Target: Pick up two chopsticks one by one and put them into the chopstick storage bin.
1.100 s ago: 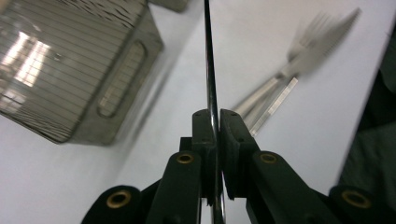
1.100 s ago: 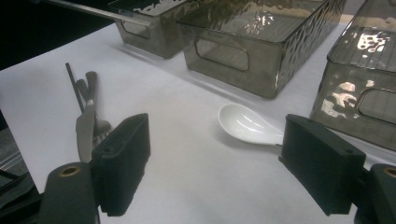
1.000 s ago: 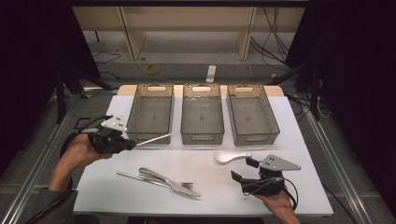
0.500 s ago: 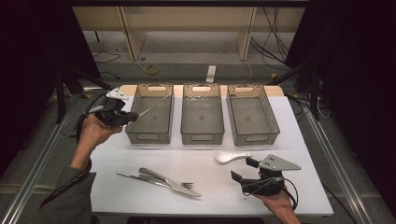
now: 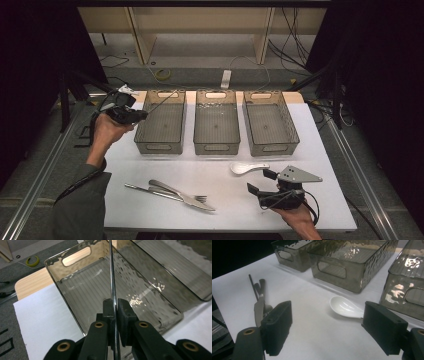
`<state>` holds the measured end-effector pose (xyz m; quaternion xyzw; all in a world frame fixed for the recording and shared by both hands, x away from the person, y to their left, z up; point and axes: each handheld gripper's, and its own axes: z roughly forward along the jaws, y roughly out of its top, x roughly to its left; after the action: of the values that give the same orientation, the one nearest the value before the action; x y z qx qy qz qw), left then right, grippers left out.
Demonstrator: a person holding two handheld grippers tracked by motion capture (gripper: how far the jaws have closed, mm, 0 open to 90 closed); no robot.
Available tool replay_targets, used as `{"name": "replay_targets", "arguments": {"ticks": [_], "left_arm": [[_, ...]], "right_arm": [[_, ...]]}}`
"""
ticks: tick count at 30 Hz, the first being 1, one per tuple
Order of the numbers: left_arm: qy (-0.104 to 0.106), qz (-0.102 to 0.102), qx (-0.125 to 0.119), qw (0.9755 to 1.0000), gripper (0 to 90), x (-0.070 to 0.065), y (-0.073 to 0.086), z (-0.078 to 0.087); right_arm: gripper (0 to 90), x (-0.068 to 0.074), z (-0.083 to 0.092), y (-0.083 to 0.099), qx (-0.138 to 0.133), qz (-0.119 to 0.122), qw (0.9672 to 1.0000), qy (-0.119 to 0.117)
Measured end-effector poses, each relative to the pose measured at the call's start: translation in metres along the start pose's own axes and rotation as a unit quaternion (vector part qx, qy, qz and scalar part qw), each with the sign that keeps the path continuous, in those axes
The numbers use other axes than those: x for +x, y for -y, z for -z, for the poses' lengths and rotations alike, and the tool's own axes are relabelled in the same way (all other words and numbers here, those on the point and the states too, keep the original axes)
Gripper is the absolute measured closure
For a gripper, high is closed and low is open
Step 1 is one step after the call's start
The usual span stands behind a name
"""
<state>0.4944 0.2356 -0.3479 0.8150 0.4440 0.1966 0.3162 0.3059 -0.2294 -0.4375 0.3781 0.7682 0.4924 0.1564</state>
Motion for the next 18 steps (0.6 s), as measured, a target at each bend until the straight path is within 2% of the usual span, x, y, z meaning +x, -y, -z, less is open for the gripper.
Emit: {"name": "replay_targets", "arguments": {"ticks": [3, 14, 18], "left_arm": [[0.003, 0.006, -0.001, 1.0, 84.6, 0.003, -0.003, -0.004], [-0.006, 0.024, -0.001, 0.9997, 84.6, 0.008, -0.005, -0.022], [-0.014, 0.023, 0.011, 0.9996, 84.6, 0.007, -0.001, -0.032]], "right_arm": [[24.4, 0.0, 0.0, 0.0, 0.0, 0.0, 1.0, 0.0], [24.5, 0.0, 0.0, 0.0, -0.001, 0.001, 1.0, -0.001], [24.5, 0.0, 0.0, 0.0, -0.001, 0.001, 1.0, -0.002]]}}
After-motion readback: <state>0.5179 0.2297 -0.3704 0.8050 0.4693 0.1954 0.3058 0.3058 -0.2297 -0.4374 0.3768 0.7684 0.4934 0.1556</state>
